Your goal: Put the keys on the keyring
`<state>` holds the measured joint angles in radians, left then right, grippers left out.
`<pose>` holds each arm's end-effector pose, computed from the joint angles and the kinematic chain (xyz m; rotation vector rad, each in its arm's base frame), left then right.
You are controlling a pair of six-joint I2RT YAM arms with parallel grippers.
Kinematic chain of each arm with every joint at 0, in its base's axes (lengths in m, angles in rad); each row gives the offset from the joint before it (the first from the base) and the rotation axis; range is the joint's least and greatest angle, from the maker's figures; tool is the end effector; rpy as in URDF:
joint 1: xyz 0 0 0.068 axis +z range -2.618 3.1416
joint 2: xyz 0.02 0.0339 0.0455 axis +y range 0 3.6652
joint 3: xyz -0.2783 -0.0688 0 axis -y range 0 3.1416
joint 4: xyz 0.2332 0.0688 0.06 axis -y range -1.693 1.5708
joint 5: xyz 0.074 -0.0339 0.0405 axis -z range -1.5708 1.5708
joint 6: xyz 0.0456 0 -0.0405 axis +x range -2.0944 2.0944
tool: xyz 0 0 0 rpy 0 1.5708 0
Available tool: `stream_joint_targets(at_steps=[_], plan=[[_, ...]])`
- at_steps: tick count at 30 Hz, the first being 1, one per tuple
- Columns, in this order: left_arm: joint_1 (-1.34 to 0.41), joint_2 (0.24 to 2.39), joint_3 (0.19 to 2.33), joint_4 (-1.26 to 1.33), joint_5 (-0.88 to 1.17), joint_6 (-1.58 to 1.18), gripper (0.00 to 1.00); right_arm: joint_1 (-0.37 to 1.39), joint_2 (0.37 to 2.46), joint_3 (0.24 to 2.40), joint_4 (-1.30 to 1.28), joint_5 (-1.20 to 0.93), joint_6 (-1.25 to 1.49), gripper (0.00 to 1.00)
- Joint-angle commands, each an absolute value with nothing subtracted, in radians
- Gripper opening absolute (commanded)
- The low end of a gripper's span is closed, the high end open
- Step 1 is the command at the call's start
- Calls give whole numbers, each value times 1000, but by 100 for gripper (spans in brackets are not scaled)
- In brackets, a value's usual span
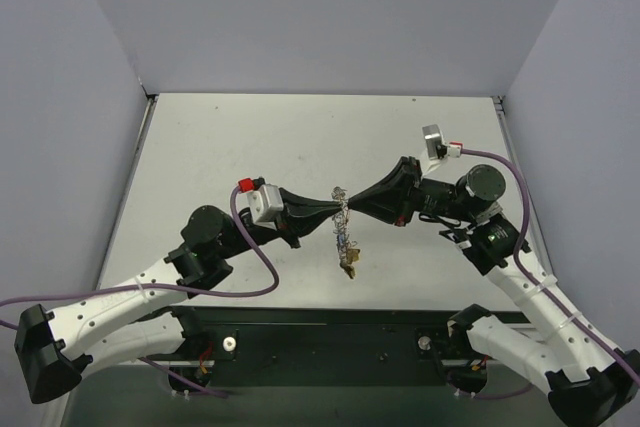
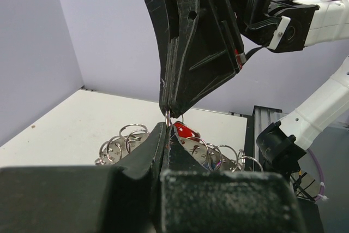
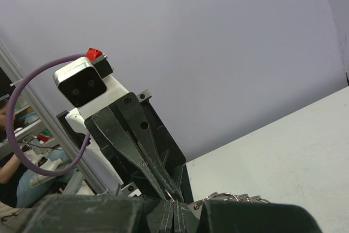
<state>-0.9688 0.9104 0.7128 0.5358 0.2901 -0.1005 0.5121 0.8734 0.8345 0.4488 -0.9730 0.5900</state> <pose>0.1029 -0.1728 0.3854 0.7890 1.0652 -1.0970 0.1280 0.1152 0.4174 -0.9009 1.2107 1.4671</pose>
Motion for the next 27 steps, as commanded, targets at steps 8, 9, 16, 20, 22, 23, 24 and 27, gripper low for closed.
stream_joint_targets(at_steps=[8, 9, 16, 20, 22, 23, 24, 27], plan=[[-974, 917, 756, 634, 334, -126, 0, 518, 830, 871, 505, -925, 535, 0], [-973, 914, 756, 637, 336, -126, 0, 518, 833, 870, 503, -925, 534, 0], [-973, 900, 756, 643, 333, -130, 0, 518, 833, 861, 494, -911, 522, 0], [-973, 899, 756, 652, 347, -140, 0, 518, 828, 854, 480, -900, 508, 0], [-973, 896, 758, 655, 351, -146, 0, 517, 827, 856, 466, -893, 499, 0], [-973, 894, 758, 657, 353, -144, 0, 518, 824, 856, 459, -890, 491, 0], [-973, 893, 758, 657, 356, -149, 0, 517, 824, 854, 453, -882, 485, 0], [-973, 887, 764, 663, 364, -160, 0, 518, 816, 850, 433, -868, 468, 0]])
